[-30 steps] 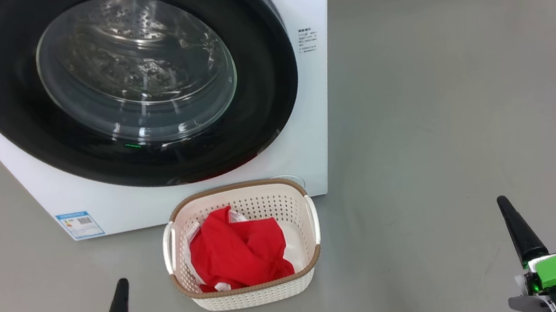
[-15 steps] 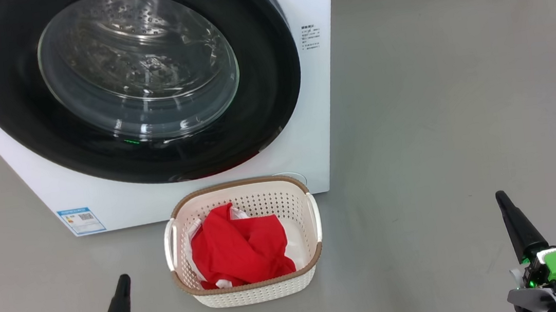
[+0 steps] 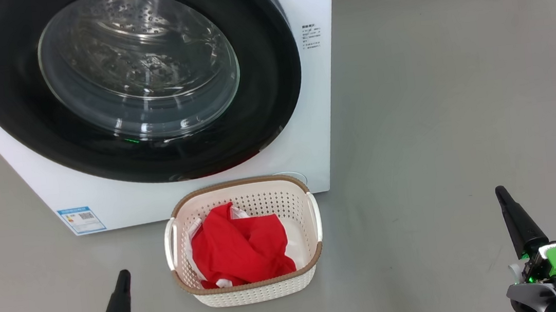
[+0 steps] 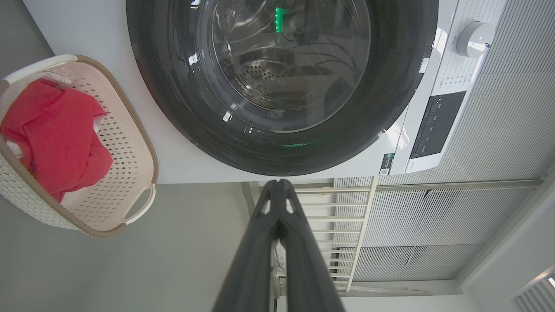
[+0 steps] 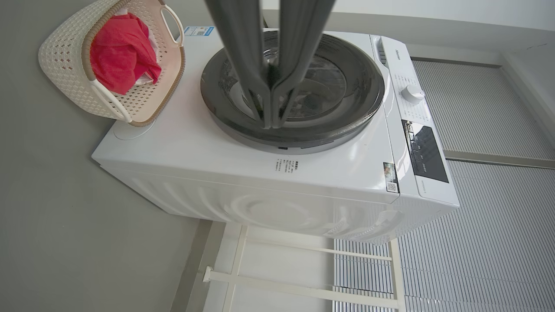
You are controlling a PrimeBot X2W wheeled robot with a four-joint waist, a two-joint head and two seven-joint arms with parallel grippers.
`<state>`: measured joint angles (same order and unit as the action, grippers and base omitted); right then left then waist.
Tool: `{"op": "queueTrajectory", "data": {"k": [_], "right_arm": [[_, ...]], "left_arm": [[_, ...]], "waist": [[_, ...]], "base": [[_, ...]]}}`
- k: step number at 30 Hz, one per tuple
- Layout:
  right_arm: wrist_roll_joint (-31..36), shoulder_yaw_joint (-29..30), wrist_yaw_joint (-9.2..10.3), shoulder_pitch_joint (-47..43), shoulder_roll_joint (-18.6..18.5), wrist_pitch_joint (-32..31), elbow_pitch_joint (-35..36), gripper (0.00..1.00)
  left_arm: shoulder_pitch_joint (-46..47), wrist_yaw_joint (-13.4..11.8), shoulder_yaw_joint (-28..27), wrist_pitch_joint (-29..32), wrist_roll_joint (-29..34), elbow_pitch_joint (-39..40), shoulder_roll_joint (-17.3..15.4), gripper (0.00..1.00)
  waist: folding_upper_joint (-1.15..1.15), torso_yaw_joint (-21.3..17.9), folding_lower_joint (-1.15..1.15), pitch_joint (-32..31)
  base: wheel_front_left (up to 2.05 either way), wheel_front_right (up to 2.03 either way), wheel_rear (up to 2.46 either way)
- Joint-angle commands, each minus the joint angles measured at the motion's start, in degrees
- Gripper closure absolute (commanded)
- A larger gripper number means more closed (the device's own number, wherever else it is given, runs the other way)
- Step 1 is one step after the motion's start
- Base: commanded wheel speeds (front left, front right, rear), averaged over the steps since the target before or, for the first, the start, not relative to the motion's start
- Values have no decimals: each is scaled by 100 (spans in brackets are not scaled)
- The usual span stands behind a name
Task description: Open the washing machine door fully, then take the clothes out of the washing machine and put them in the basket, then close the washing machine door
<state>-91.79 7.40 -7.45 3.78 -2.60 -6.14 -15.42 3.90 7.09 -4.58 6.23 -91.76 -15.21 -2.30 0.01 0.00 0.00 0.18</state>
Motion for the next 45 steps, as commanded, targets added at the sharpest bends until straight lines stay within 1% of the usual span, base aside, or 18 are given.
{"op": "queueTrajectory", "data": {"k": [1, 45], "right_arm": [[-34, -83, -3, 241, -29, -39, 139, 100], [-33, -82, -3, 241, -29, -40, 139, 100]], "left_arm": [[230, 40, -201, 30, -35, 116, -58, 100], [230, 40, -197, 27, -38, 116, -58, 100]], "waist": [[-1, 0, 0, 0], [-1, 0, 0, 0]], "base": [[0, 0, 0], [0, 0, 0]]}}
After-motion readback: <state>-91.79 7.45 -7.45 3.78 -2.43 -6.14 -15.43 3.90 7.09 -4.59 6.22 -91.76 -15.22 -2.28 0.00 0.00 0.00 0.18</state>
